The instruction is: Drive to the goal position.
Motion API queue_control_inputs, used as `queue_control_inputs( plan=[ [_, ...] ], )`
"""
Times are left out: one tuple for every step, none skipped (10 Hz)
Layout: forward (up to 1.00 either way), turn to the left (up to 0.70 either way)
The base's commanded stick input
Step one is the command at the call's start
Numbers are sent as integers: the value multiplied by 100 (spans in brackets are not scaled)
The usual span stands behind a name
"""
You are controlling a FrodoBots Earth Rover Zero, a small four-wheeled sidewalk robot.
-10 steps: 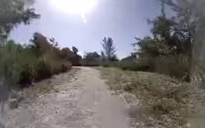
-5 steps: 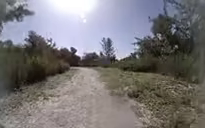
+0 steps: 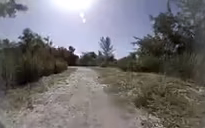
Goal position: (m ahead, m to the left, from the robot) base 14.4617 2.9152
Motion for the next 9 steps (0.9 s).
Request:
queue_control_inputs(
  plan=[
    [70,0],
    [70,0],
    [70,0],
    [70,0],
    [70,0],
    [70,0],
    [70,0],
    [70,0],
    [70,0]
  ],
)
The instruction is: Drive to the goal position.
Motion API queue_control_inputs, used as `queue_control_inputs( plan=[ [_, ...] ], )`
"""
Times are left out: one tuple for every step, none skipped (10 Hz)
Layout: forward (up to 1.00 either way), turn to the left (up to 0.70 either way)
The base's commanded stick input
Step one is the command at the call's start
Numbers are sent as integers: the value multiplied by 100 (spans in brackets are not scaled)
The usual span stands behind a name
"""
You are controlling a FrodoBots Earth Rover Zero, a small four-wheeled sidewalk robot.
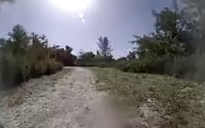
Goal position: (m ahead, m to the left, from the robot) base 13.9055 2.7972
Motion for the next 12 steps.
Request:
queue_control_inputs(
  plan=[
    [70,0],
    [70,0],
    [70,0],
    [70,0],
    [70,0],
    [70,0],
    [70,2],
    [70,35],
    [70,35],
    [70,35],
    [70,35],
    [70,35]
  ],
)
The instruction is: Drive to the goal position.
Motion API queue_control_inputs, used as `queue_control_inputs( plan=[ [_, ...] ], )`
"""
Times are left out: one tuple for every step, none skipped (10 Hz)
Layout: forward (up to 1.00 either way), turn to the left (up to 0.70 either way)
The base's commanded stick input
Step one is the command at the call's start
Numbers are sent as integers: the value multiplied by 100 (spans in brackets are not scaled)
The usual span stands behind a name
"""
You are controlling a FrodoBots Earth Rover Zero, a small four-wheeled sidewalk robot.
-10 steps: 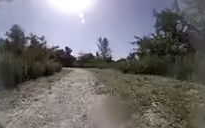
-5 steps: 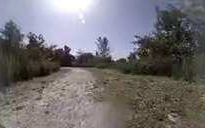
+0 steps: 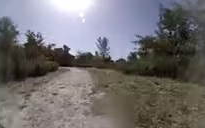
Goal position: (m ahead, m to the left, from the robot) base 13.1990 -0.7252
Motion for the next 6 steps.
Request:
queue_control_inputs(
  plan=[
    [70,35],
    [70,7],
    [70,0],
    [70,0],
    [70,0],
    [70,0]
  ],
)
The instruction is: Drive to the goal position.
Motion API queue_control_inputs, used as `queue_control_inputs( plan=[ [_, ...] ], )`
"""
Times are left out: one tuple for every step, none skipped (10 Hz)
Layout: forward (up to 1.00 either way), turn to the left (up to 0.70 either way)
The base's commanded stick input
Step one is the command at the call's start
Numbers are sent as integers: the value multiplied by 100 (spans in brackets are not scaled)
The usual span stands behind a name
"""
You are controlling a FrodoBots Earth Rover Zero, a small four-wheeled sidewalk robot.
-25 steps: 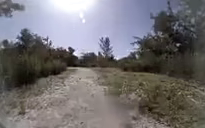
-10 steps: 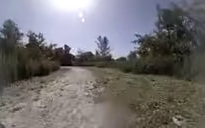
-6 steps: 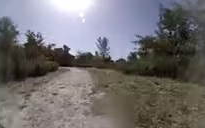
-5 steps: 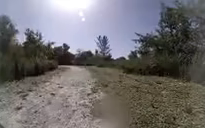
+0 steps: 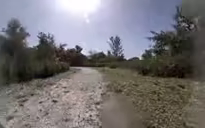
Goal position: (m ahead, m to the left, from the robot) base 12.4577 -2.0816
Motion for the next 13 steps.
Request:
queue_control_inputs(
  plan=[
    [70,0],
    [70,0],
    [70,0],
    [70,0],
    [70,0],
    [70,0],
    [70,0],
    [70,0],
    [70,0],
    [70,0],
    [70,0],
    [70,0],
    [70,0]
  ],
)
